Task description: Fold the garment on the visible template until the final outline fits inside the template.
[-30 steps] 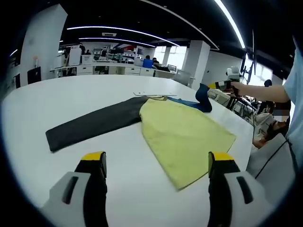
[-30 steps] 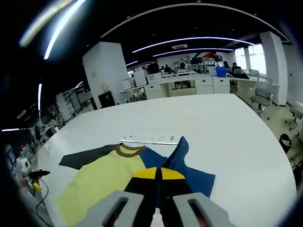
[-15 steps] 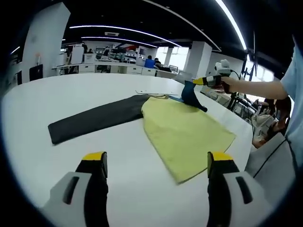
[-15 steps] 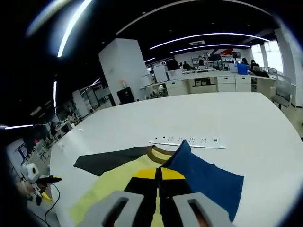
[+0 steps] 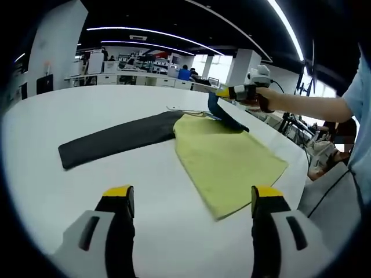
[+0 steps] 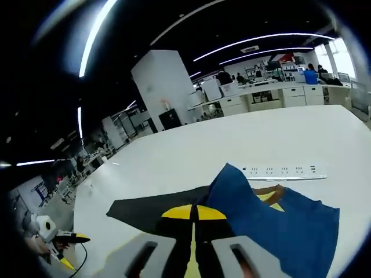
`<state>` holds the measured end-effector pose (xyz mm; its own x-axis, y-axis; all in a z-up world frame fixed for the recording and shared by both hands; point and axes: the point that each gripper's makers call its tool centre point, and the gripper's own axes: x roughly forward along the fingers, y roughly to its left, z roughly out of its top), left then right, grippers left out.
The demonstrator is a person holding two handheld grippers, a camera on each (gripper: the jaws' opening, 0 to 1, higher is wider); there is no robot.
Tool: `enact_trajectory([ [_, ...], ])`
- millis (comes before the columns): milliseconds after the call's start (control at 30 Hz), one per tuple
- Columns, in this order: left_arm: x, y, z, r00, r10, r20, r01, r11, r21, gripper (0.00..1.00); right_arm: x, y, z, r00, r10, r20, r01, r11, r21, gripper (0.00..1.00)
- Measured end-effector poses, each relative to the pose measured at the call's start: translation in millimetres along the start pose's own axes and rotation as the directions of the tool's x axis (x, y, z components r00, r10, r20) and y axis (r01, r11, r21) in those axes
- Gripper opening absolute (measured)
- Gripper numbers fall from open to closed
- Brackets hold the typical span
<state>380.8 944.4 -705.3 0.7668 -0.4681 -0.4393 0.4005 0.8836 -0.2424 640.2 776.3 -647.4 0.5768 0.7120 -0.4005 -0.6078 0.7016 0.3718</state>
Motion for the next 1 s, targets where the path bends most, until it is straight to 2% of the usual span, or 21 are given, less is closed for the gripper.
enact_trajectory([
  [433,-3,1.4,-7.0,1.0,0.011,-0.01,-0.011,1.0,-0.022,0.79,43,38,-38.4,0.997,0.047,-0.064,-0.046,0.999,0.026,0.0],
  [667,-6,2.9,-13.3,1.0,0.02,-0.022,-0.02,0.999,-0.034,0.78,60,31,-68.1,0.991,0.029,-0.127,-0.023,0.999,0.044,0.0],
  [700,-6,3.3,-13.9,1.0,0.021,-0.02,-0.021,0.999,-0.037,0.78,61,30,-72.3,0.99,0.031,-0.136,-0.022,0.997,0.07,0.0],
  [733,-7,3.9,-14.5,1.0,0.022,-0.021,-0.023,0.999,-0.037,0.78,62,30,-74.1,0.99,0.041,-0.136,-0.028,0.995,0.095,0.0],
  [1000,-9,5.5,-13.2,0.999,0.035,-0.011,-0.036,0.998,-0.06,0.78,72,33,-91.2,0.986,0.045,-0.163,-0.029,0.995,0.1,0.0],
])
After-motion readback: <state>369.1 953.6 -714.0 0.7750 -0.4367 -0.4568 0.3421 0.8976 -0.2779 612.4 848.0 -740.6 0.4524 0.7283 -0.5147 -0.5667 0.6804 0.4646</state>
